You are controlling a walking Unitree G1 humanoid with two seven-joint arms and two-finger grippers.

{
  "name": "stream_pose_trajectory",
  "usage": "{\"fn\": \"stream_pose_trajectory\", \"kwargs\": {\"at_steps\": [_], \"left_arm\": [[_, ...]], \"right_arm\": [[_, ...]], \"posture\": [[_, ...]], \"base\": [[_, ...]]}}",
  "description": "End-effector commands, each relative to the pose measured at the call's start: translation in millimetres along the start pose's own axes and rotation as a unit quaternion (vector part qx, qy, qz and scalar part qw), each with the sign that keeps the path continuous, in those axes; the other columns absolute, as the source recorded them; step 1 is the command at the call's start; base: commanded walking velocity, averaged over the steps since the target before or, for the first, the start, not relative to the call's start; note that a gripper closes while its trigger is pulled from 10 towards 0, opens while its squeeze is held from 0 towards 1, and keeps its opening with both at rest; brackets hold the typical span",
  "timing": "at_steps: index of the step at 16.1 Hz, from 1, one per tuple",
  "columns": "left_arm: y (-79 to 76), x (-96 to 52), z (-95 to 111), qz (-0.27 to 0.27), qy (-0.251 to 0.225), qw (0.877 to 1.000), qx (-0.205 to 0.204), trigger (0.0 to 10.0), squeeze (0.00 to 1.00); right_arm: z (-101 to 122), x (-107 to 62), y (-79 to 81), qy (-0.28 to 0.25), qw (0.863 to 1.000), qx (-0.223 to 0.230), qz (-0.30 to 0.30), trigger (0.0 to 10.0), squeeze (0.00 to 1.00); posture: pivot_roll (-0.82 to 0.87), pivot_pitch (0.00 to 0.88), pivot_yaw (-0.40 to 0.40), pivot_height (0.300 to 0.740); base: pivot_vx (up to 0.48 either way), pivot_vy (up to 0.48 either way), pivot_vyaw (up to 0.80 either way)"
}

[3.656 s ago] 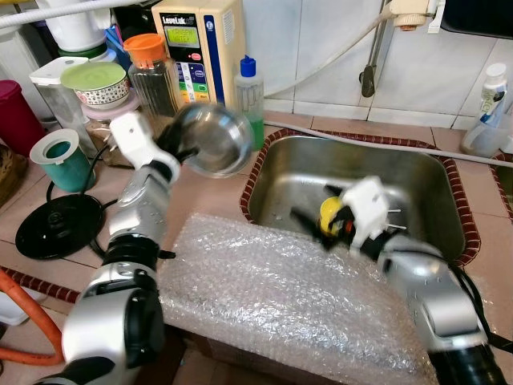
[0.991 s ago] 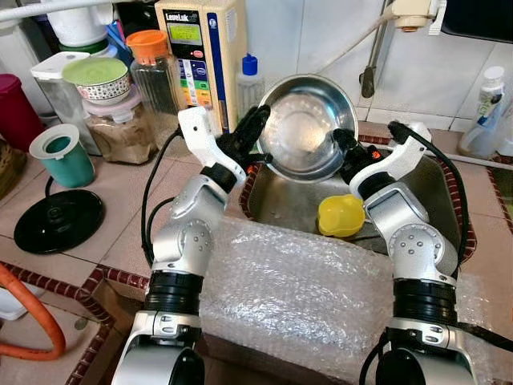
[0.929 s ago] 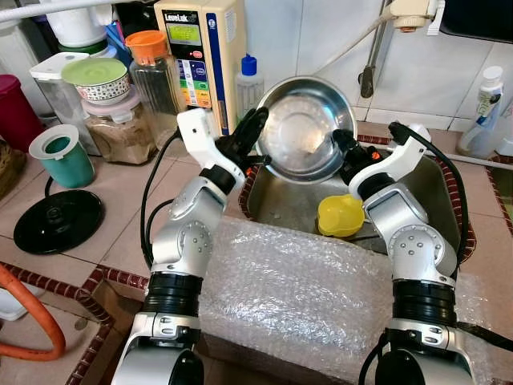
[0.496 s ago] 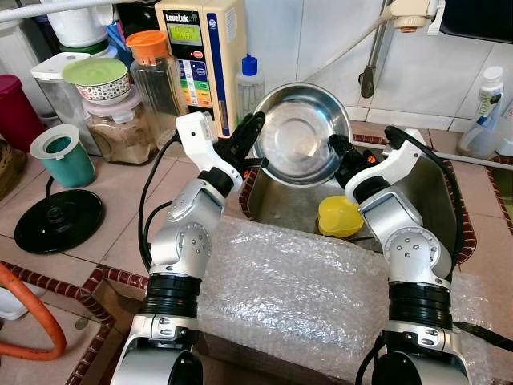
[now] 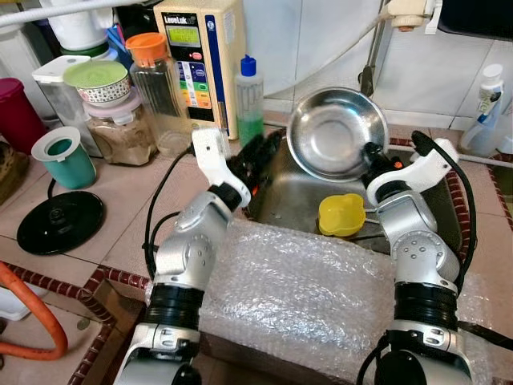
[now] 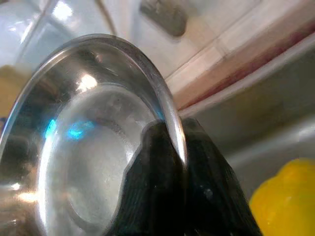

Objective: Kitchen organization

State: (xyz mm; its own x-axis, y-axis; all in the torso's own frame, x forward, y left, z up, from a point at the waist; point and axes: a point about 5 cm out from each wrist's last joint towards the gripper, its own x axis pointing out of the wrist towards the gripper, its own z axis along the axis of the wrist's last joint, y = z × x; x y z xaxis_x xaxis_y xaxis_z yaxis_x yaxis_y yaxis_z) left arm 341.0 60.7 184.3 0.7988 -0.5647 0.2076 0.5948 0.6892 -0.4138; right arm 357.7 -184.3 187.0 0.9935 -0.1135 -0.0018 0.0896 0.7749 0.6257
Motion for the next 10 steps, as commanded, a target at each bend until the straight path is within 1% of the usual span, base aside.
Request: {"fn": "stream_pose_trajectory", "kwargs": {"at_steps": [1,2,3,4,5,6,7,8,9,10], "left_arm": [[0.7,-6.5,-5,-0.006,0.025,0.999,0.021,10.0,1.00],[4.3,-12.1,-8,0.001,0.036,0.999,0.028,10.0,1.00],[12.5,-24.3,-17,0.014,0.063,0.996,0.055,10.0,1.00],[17.0,-31.8,-23,0.020,0.084,0.994,0.072,10.0,1.00],[18.7,-36.5,-27,0.022,0.095,0.992,0.081,10.0,1.00],[19.2,-39.1,-30,0.023,0.101,0.991,0.082,10.0,1.00],[19.7,-41.4,-32,0.023,0.106,0.991,0.084,10.0,1.00],[20.3,-46.3,-37,0.024,0.119,0.988,0.090,10.0,1.00],[20.3,-48.9,-40,0.023,0.128,0.987,0.091,10.0,1.00],[20.3,-48.9,-40,0.023,0.128,0.987,0.091,10.0,1.00]], "right_arm": [[4,4.0,-3.7,-0.019,0.998,-0.047,-0.028,0.0,0.00],[5,5.5,-8.0,-0.027,0.996,-0.067,-0.043,0.0,0.00],[7,8.5,-17.1,-0.043,0.989,-0.126,-0.065,0.0,0.00],[8,11.0,-24.1,-0.050,0.982,-0.164,-0.077,0.0,0.00],[8,12.2,-35.3,-0.049,0.977,-0.180,-0.104,0.0,0.00],[7,12.2,-42.7,-0.045,0.972,-0.196,-0.125,0.0,0.00],[7,12.1,-49.0,-0.043,0.968,-0.203,-0.143,0.0,0.00],[7,11.8,-60.3,-0.038,0.955,-0.234,-0.180,0.0,0.00],[7,12.5,-66.9,-0.041,0.949,-0.238,-0.201,0.0,0.00],[7,12.5,-66.9,-0.041,0.949,-0.238,-0.201,0.0,0.00]], "posture": [[0.02,0.000,0.119,0.740],[0.02,0.000,0.122,0.740],[0.03,0.000,0.129,0.740],[0.03,0.000,0.132,0.740],[0.05,0.000,0.125,0.740],[0.05,0.000,0.125,0.740],[0.05,0.000,0.124,0.740],[0.05,0.000,0.126,0.740],[0.06,0.000,0.124,0.740],[0.06,0.000,0.124,0.740]], "base": [[0.000,0.000,0.00],[0.000,0.000,0.00],[0.000,0.000,0.00],[0.000,0.000,0.00],[0.000,0.000,0.00],[0.000,0.000,0.00],[0.000,0.000,0.00],[0.000,0.000,0.00],[0.000,0.000,0.00],[0.000,0.000,0.00]]}}
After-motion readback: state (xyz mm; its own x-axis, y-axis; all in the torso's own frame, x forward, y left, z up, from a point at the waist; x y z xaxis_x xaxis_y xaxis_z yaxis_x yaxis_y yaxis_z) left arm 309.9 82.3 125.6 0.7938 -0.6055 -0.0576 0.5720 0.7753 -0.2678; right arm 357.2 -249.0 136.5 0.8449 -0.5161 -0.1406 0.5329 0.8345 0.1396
